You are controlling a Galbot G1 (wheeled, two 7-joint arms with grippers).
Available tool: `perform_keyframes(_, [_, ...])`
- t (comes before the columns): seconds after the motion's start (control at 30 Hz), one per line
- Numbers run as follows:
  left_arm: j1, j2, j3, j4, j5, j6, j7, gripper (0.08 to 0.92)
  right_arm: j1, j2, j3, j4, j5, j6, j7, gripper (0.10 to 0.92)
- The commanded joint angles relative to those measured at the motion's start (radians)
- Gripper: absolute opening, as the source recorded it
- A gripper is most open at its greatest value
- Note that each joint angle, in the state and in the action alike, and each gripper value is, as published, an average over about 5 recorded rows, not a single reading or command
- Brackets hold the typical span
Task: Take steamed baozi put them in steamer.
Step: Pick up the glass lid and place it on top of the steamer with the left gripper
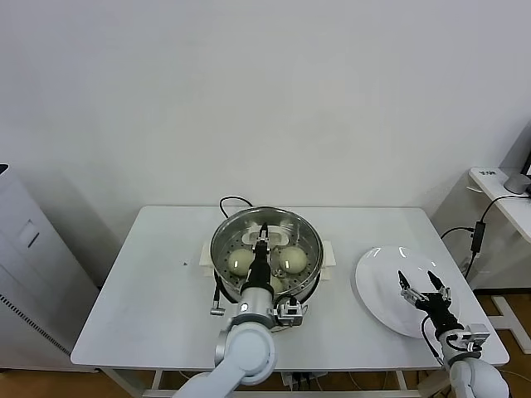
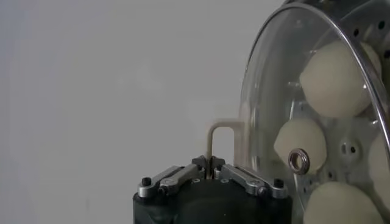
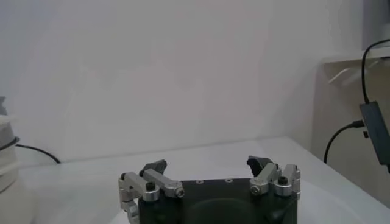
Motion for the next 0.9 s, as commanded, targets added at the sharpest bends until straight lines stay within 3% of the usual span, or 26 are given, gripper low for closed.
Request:
perform_keyframes(0.03, [0.004,-0.035,0.001,0.021,0.013,0.049,-0.003,0.104,0.000,0.000,0.004,-0.009,-0.001,0.002,-0.003,0.823])
perform_keyframes(0.7, [0.017,-0.062,-0.013,0.049,-0.014,0.049,-0.038,0.107,-0.006,0.005,0.018,-0.021,-0.009,0.014,-0.015,0.823])
perform_keyframes(0.9, [0.030,-0.053,-0.016,0.041,-0.016,0.049,-0.051,0.230,-0.008,0.007,0.020,-0.020,-0.009,0.015,-0.016,0.823])
